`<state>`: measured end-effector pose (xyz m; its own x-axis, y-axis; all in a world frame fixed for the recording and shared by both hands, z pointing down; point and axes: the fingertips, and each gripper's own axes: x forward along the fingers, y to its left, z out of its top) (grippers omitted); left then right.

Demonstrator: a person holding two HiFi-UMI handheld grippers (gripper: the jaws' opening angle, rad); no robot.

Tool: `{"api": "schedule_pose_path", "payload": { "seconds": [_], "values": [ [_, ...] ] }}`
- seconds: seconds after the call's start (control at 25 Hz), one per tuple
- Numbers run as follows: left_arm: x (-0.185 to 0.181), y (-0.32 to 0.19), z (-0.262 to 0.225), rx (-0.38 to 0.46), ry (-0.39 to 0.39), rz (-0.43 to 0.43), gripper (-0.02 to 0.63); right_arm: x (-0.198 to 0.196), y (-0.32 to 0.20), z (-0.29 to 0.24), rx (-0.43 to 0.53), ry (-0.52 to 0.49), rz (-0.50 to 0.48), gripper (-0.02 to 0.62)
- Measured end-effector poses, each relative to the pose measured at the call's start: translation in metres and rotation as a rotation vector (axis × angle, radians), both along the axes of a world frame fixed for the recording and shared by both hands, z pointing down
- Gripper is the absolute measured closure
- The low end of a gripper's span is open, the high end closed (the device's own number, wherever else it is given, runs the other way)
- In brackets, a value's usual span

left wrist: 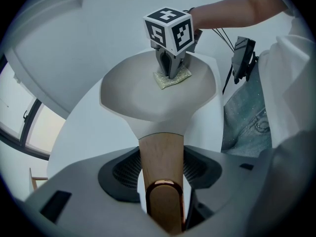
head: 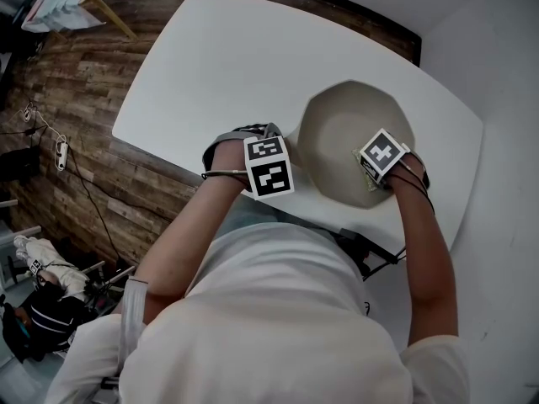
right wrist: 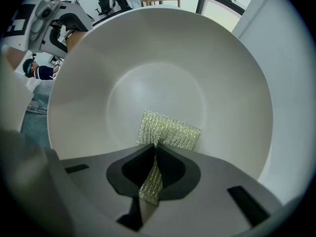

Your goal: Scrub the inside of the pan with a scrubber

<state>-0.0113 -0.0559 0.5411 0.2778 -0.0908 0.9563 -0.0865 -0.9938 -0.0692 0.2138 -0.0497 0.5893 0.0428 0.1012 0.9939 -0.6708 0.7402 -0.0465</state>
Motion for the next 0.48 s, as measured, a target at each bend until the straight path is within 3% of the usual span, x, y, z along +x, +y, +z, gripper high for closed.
{"api": "schedule_pose_path", "payload": {
  "seconds": [0.48],
  "values": [
    [0.002, 0.008, 0.0, -0.003, -0.003, 0.003, 0.364, -0.02, 0.035, 0.002, -0.128, -0.15, 0.024, 0.558]
  ]
}}
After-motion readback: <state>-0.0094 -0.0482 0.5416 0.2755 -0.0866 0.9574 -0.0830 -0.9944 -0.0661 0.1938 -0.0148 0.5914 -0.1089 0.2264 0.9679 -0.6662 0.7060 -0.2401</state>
